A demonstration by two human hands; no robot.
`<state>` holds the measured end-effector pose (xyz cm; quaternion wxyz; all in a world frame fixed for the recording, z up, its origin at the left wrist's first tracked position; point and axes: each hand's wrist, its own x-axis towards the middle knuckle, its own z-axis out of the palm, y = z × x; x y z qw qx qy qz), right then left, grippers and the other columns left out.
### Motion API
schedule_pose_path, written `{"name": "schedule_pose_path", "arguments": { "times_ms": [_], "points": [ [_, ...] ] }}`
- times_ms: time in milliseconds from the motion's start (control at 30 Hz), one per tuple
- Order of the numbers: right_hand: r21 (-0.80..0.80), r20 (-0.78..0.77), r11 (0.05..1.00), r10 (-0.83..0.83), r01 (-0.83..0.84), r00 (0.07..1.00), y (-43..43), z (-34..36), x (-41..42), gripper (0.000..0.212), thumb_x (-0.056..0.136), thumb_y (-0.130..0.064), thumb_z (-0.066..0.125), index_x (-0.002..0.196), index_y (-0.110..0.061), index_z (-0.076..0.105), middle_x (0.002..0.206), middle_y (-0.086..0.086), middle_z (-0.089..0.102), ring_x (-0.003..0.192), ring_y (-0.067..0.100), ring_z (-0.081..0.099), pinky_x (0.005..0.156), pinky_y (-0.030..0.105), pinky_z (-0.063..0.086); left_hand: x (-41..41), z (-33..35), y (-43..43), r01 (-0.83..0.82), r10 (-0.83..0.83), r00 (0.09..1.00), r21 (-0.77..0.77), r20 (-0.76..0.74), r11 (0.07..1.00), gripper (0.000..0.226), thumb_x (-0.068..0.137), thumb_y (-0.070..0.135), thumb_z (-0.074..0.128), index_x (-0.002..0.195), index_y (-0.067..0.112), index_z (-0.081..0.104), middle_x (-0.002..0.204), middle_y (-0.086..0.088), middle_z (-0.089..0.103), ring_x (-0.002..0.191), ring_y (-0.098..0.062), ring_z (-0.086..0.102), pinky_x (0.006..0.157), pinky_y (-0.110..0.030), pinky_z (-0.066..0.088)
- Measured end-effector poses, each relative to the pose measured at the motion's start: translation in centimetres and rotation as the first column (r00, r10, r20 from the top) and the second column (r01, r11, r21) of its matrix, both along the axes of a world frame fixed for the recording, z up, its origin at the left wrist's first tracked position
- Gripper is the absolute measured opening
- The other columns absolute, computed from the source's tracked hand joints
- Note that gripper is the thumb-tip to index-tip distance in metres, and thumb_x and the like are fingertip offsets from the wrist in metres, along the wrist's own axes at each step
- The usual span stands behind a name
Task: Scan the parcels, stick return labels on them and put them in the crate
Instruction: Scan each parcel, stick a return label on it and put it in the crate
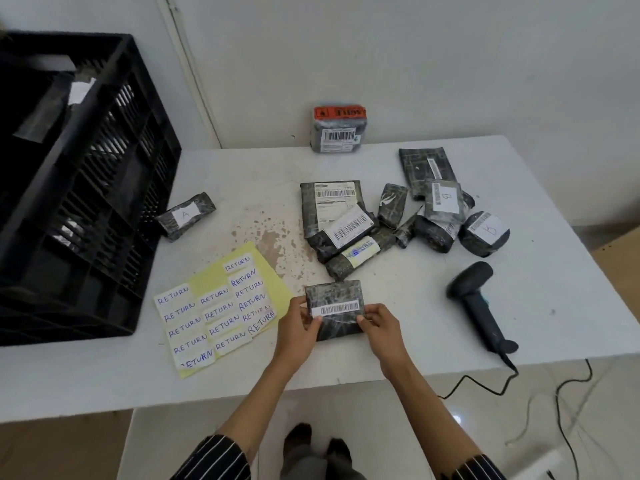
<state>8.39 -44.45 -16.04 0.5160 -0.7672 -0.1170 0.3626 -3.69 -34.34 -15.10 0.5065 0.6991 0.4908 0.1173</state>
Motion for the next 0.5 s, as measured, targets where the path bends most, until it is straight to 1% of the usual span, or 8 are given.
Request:
{"name": "schedule_pose_path", "arguments": {
  "times_ms": [67, 133, 167, 233, 300, 367, 433, 500],
  "points": [
    [0.001, 0.017, 1.0, 0.002, -0.002, 1.0, -0.2, 0.3, 0.1, 0.006, 0.091, 0.0, 0.054, 0.097, -0.002, 0.056, 0.09, 0.005, 0.063, 0.081, 0.015, 0.058, 0.064, 0.01, 0.045, 0.6, -0.2, 0.0, -0.048, 0.049, 0.999, -0.088, 0.008, 0.995, 0.035, 0.091, 0.008, 0.058, 0.124, 0.007, 0.047, 0.092, 0.0, 0.056, 0.082, -0.015, 0.055, 0.061, -0.014, 0.042],
    [-0.066, 0.212, 0.998, -0.011, 0.025, 0.977, -0.9, 0.3, 0.7, 0.011, 0.09, -0.005, 0.056, 0.1, -0.008, 0.058, 0.096, 0.004, 0.063, 0.088, 0.02, 0.056, 0.071, 0.019, 0.045, 0.9, -0.4, 0.1, -0.052, 0.054, 0.998, -0.139, 0.011, 0.989, 0.03, 0.092, 0.007, 0.057, 0.119, 0.008, 0.047, 0.092, 0.0, 0.055, 0.086, -0.018, 0.056, 0.061, -0.017, 0.043],
    [-0.124, 0.384, 0.99, -0.02, 0.073, 0.923, -1.4, 0.3, 1.3, 0.016, 0.088, -0.005, 0.058, 0.104, -0.009, 0.058, 0.101, 0.006, 0.061, 0.092, 0.023, 0.055, 0.077, 0.027, 0.044, 1.0, -0.4, 0.2, -0.049, 0.051, 0.999, -0.15, 0.014, 0.987, 0.027, 0.092, 0.007, 0.057, 0.117, 0.008, 0.047, 0.091, 0.001, 0.054, 0.086, -0.018, 0.056, 0.061, -0.017, 0.043],
    [-0.23, 0.705, 0.936, -0.029, 0.268, 0.708, -2.7, 0.3, 3.0, 0.034, 0.077, 0.0, 0.063, 0.11, -0.004, 0.056, 0.109, 0.015, 0.056, 0.1, 0.033, 0.05, 0.084, 0.041, 0.037, 1.0, -0.4, 0.6, -0.05, 0.054, 0.998, -0.164, 0.018, 0.985, 0.026, 0.092, 0.006, 0.057, 0.115, 0.008, 0.047, 0.092, -0.001, 0.054, 0.086, -0.02, 0.056, 0.061, -0.018, 0.044],
    [-0.267, 0.843, 0.846, -0.027, 0.461, 0.537, -4.3, 0.5, 5.3, 0.051, 0.065, 0.006, 0.064, 0.114, 0.001, 0.052, 0.115, 0.023, 0.051, 0.103, 0.039, 0.045, 0.082, 0.044, 0.033, 1.1, -0.5, 0.9, -0.056, 0.06, 0.998, -0.177, 0.019, 0.983, 0.025, 0.091, 0.005, 0.057, 0.114, 0.009, 0.047, 0.095, -0.005, 0.055, 0.087, -0.022, 0.056, 0.063, -0.021, 0.045],
    [-0.357, 0.827, 0.778, 0.005, 0.517, 0.563, -5.7, 0.6, 7.5, 0.064, 0.063, 0.007, 0.063, 0.124, 0.004, 0.044, 0.123, 0.027, 0.045, 0.107, 0.042, 0.043, 0.083, 0.047, 0.034, 1.1, -0.6, 1.1, -0.06, 0.065, 0.998, -0.189, 0.017, 0.98, 0.025, 0.091, 0.004, 0.057, 0.113, 0.01, 0.046, 0.099, -0.007, 0.056, 0.089, -0.023, 0.056, 0.066, -0.023, 0.046],
    [-0.513, 0.714, 0.724, 0.061, 0.461, 0.697, -6.9, 0.3, 9.4, 0.071, 0.07, 0.0, 0.065, 0.134, 0.004, 0.035, 0.129, 0.029, 0.04, 0.113, 0.044, 0.04, 0.091, 0.05, 0.032, 1.0, -0.6, 1.2, -0.073, 0.08, 0.997, -0.207, 0.022, 0.976, 0.026, 0.091, 0.004, 0.057, 0.114, 0.009, 0.046, 0.101, -0.009, 0.057, 0.09, -0.023, 0.056, 0.067, -0.025, 0.046],
    [-0.62, 0.62, 0.686, 0.131, 0.381, 0.774, -7.5, 0.0, 10.6, 0.068, 0.077, -0.006, 0.064, 0.136, 0.005, 0.031, 0.127, 0.029, 0.041, 0.114, 0.043, 0.04, 0.093, 0.049, 0.03, 0.9, -0.5, 1.2, -0.086, 0.095, 0.995, -0.224, 0.03, 0.971, 0.026, 0.091, 0.003, 0.057, 0.114, 0.008, 0.046, 0.103, -0.01, 0.057, 0.092, -0.024, 0.055, 0.067, -0.024, 0.046]
  ]
}}
